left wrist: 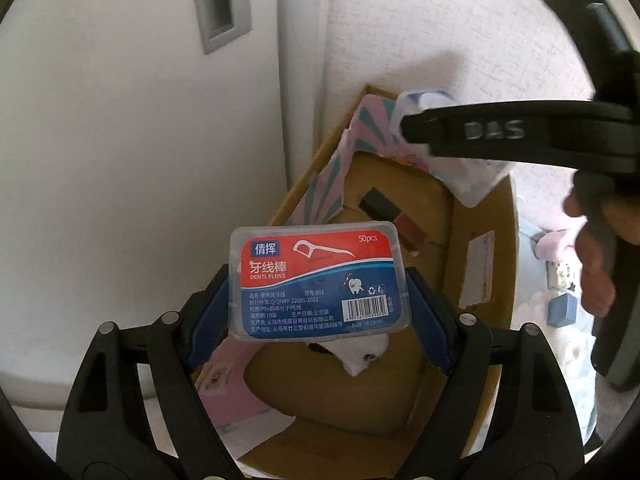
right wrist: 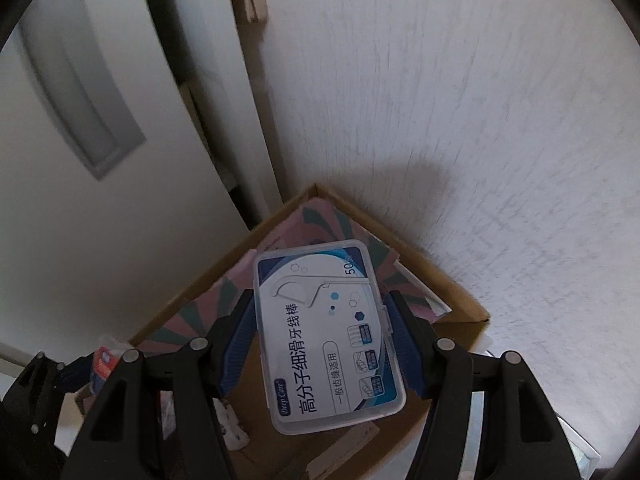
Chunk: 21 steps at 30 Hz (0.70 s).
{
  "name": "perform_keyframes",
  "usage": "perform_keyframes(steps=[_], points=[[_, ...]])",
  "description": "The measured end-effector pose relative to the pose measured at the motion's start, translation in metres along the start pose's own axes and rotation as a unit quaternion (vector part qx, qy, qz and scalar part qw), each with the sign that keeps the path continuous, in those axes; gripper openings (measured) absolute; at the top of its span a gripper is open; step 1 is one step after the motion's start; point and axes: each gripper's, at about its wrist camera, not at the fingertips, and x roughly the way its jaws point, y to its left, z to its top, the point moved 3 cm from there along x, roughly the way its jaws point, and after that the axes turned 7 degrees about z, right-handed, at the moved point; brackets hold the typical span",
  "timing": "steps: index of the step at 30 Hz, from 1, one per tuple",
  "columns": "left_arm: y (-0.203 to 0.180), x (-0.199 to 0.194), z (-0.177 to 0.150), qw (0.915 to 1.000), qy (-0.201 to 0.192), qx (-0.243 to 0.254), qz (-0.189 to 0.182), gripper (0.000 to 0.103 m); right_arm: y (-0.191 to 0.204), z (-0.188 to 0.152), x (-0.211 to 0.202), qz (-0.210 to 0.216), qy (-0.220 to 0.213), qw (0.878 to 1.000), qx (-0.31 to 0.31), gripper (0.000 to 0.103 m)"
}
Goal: Organize objects
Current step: 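Carry both floss boxes with both tools over the cardboard box, then open both tools to drop the floss boxes into the box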
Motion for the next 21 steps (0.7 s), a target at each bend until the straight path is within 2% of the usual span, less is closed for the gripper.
perform_keyframes(steps=[9, 17, 21], points=[[-0.019, 0.011, -0.007, 0.9997, 0.011, 0.022, -0.009, 0.080, -0.008, -0.006, 0.019, 0.003, 0.018, 1.000, 0.004, 0.059], [-0.031, 0.043, -0.017, 0.9974, 0.061, 0.032, -0.019, 0.080, -0.001, -0.015, 0.040, 0.010, 0.037, 0.999, -0.006, 0.059], [-0.028, 0.044, -0.013, 0.9975, 0.063, 0.027, -0.019, 0.080, 0.004, -0.014, 0.045, 0.018, 0.041, 0.999, 0.001, 0.059]])
